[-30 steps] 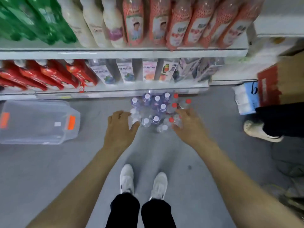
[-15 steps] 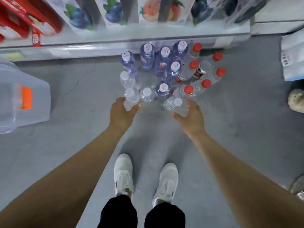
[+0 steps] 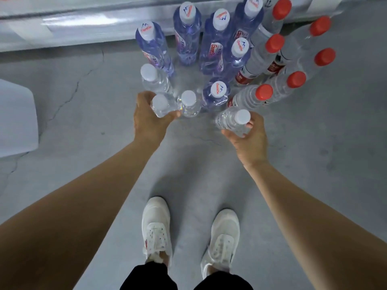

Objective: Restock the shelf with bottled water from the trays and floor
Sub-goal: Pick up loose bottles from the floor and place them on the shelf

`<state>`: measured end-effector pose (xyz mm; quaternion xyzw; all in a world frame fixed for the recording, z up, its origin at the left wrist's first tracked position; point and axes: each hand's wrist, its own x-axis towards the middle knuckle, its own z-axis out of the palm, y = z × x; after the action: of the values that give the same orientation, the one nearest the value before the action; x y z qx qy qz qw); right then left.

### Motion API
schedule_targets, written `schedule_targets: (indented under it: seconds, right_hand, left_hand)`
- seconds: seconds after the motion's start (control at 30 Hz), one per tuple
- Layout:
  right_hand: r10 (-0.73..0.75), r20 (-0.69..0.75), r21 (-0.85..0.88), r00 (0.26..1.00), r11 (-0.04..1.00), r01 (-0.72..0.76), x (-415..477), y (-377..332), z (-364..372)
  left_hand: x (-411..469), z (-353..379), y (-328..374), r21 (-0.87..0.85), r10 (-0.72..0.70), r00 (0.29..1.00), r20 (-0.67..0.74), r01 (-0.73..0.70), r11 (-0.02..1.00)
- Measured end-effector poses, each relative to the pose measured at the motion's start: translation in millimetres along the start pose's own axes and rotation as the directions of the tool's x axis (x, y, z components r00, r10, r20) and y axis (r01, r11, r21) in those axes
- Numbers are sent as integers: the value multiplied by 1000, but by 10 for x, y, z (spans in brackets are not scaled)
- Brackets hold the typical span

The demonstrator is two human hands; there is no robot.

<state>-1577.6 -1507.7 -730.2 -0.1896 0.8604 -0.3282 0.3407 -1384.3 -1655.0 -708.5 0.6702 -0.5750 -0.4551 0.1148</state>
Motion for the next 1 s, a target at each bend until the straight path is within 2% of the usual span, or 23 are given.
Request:
schedule_targets:
  seconds: [0.2, 0.33, 0.4, 0.53, 0.73, 0.83, 1.0]
  right_hand:
    - [-74, -8, -114, 997, 991, 72, 40, 8, 126]
    - [-93, -2, -104, 996, 990, 93, 1, 30, 149]
    - [-72, 18, -72, 997, 995, 73, -73, 9, 125]
    - [90, 108, 142, 990, 984, -105, -337, -107, 10]
    - [170, 304, 346, 937, 897, -275, -821, -515, -552]
    - [177, 380, 420, 908, 842, -339, -1013, -857, -898]
    - [126, 492, 483, 861, 784, -390, -1378, -1687, -1520]
  left_hand:
    - [63, -4, -59, 40, 28, 999, 26, -29, 999]
    - [41, -54, -95, 34, 14, 999, 34, -15, 999]
    - [-22, -108, -111, 6, -57, 997, 43, 57, 998]
    - [-348, -303, -186, -138, -236, 965, 112, 250, 958]
    - [-1134, -930, -120, -394, -398, 849, 347, 517, 760]
    - [-1432, -1268, 70, -449, -375, 831, 410, 542, 710]
    - [-1866, -1883, 759, -563, -203, 857, 474, 472, 679]
